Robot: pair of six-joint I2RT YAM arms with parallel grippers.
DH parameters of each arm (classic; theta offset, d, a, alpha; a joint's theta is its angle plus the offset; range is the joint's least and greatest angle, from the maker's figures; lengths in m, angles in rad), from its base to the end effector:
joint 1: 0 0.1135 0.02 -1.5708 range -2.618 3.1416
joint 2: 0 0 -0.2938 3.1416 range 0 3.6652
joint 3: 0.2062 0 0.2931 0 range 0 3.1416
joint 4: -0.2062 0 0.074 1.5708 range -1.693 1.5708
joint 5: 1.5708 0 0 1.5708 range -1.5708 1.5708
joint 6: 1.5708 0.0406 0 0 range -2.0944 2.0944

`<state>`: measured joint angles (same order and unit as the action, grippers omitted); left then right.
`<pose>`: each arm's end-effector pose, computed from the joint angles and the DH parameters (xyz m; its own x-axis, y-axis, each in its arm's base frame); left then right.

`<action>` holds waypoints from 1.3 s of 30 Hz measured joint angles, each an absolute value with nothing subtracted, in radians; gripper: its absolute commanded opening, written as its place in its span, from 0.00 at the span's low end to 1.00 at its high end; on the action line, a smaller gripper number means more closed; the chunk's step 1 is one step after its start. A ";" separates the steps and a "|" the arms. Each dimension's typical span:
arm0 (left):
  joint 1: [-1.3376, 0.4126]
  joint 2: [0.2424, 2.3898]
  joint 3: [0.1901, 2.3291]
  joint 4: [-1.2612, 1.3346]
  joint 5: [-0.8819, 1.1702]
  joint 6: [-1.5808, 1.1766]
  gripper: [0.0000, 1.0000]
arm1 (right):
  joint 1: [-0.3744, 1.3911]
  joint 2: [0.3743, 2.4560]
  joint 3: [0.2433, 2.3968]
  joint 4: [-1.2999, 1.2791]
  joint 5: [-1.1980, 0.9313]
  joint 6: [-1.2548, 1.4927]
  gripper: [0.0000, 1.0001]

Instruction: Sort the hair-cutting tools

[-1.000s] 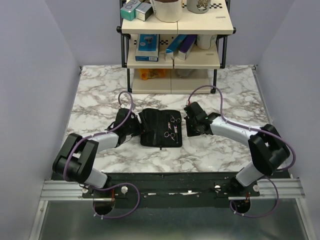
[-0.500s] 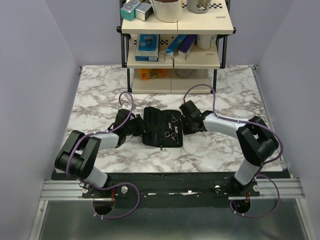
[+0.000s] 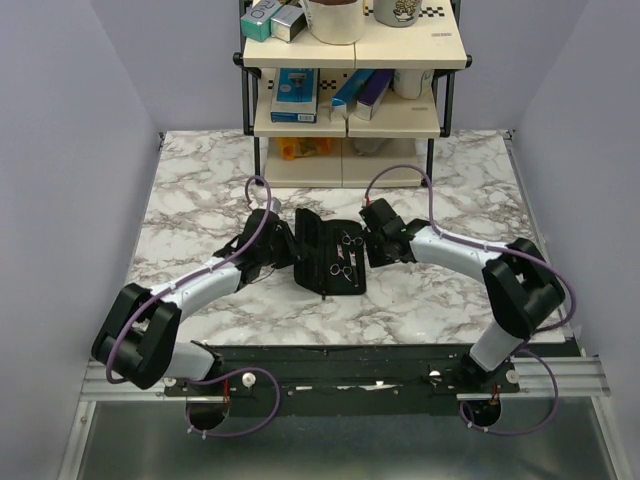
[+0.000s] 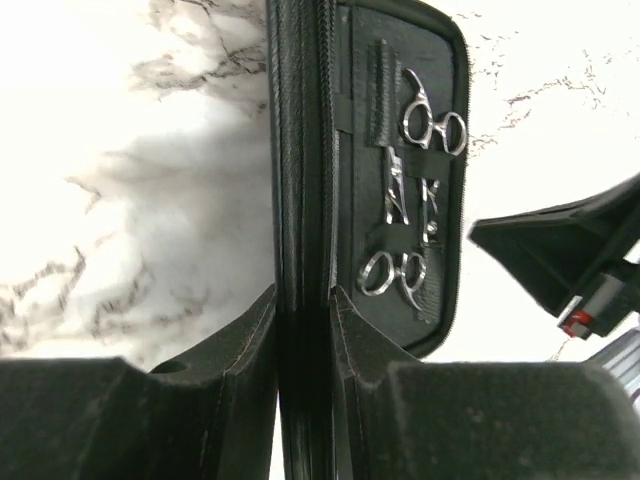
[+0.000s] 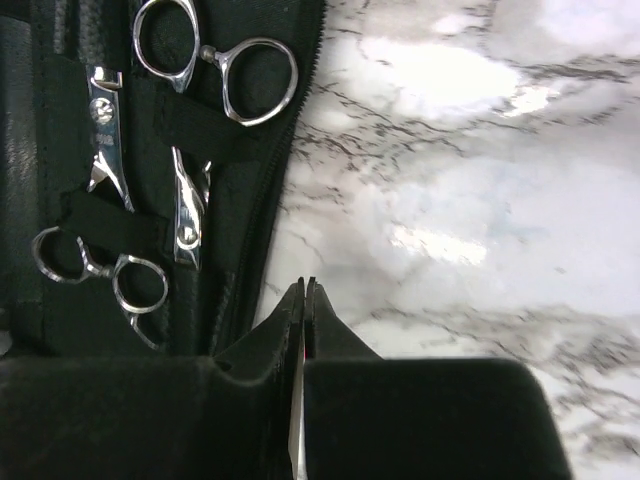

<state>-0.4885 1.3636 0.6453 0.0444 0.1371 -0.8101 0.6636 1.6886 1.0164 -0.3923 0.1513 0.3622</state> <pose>0.2661 -0.1477 0.1861 -0.7850 -0.3954 -0.4769 -0.0136 0.7807 -0.6248 0.2966 0.2241 0.1738 -0.8396 -0.2118 -0.5002 -0.2714 0.9612 0.0486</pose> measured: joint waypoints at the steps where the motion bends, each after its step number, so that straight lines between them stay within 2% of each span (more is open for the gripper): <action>1: -0.503 1.351 0.654 0.014 0.111 -0.819 0.32 | 0.669 1.666 1.016 -0.408 0.163 0.361 0.11; 9: -0.622 1.320 0.691 -0.170 -0.080 -0.894 0.33 | 0.780 1.518 1.075 -0.467 0.134 0.392 0.11; 11: -0.637 1.320 0.691 -0.189 -0.109 -0.916 0.33 | 0.806 1.518 1.075 -0.466 0.100 0.410 0.08; 14: -0.660 1.319 0.691 -0.197 -0.150 -0.943 0.32 | 0.835 1.542 1.075 -0.464 0.061 0.435 0.01; 22: -0.690 1.282 0.681 -0.220 -0.199 -0.997 0.25 | 0.860 1.652 1.077 -0.426 -0.034 0.474 0.01; 39: -0.722 1.321 0.739 -0.270 -0.230 -0.999 0.25 | 0.874 1.789 1.144 -0.374 -0.103 0.481 0.01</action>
